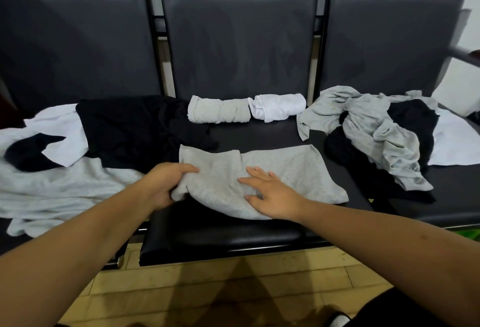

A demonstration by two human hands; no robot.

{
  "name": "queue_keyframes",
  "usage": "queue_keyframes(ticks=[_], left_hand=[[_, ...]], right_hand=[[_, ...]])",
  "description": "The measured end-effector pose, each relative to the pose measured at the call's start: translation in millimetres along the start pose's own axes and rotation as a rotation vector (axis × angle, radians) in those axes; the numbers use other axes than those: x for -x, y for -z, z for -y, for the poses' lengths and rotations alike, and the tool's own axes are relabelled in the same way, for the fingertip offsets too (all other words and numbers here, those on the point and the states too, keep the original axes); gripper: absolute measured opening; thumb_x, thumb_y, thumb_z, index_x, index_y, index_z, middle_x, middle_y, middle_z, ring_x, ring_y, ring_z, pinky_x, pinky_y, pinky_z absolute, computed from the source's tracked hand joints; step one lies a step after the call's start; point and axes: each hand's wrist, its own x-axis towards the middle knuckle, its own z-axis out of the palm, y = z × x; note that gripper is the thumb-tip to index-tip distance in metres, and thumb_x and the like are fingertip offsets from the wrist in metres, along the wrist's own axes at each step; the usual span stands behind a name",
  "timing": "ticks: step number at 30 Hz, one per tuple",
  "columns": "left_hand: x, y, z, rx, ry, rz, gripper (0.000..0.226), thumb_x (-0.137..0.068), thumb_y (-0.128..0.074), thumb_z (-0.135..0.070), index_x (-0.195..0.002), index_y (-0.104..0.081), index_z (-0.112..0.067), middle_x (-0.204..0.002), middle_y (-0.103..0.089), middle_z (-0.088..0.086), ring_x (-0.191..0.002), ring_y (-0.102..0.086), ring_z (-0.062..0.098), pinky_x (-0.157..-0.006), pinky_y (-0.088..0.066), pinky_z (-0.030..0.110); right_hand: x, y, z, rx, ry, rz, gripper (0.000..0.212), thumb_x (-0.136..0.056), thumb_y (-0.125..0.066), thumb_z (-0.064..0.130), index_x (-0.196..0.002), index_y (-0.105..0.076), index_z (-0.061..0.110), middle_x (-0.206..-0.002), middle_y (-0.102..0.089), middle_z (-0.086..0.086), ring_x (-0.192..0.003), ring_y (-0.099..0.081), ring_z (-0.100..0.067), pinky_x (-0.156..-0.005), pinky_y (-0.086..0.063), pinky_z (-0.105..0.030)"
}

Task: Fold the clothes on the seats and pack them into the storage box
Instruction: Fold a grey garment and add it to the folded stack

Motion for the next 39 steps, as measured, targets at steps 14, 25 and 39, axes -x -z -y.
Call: queue_keyframes(ticks=[14, 25, 39], left_hand=[[41.7, -16.6, -42.9, -0.325, -0.36, 0.011, 0.02, -0.09, -0.066, -0.016, -0.104, -0.069, -0.003, -0.097, -0.074, 0.018, -0.093, -0.072, 0.029, -0.083, -0.057, 0.04], [26.2, -84.6, -27.5, -0.481, -0.34, 0.348, 0.03, -0.099, -0.058, -0.035, -0.115, -0.063, -0.01, -0.086, -0.075, 0.004, -0.07, -0.071, 0.013, -0.065, -0.056, 0.024], [-32.8, -15.9, 2.3, -0.611, -0.151, -0.166, 0.069, -0.082, -0.073, -0.047, -0.124, -0.054, 0.003, -0.096, -0.058, 0.006, -0.087, -0.06, 0.019, -0.059, -0.049, 0.029]], right_hand=[[-46.3, -11.5, 72.7, -1.193, -0.227, -0.041, 0.046, -0.094, -0.053, 0.039, -0.128, -0.066, 0.01, -0.123, -0.069, -0.009, -0.117, -0.062, -0.024, -0.111, -0.044, -0.044], [-16.0, 37.2, 9.1, -1.031, -0.539, -0.154, 0.07, -0.083, -0.064, 0.067, -0.129, -0.058, 0.014, -0.128, -0.061, 0.001, -0.116, -0.057, -0.017, -0.098, -0.047, -0.034], [-2.8, 36.6, 9.6, -0.671, -0.622, -0.302, 0.018, -0.087, -0.054, 0.004, -0.099, -0.066, -0.004, -0.097, -0.071, -0.019, -0.082, -0.068, -0.026, -0.064, -0.054, -0.033]])
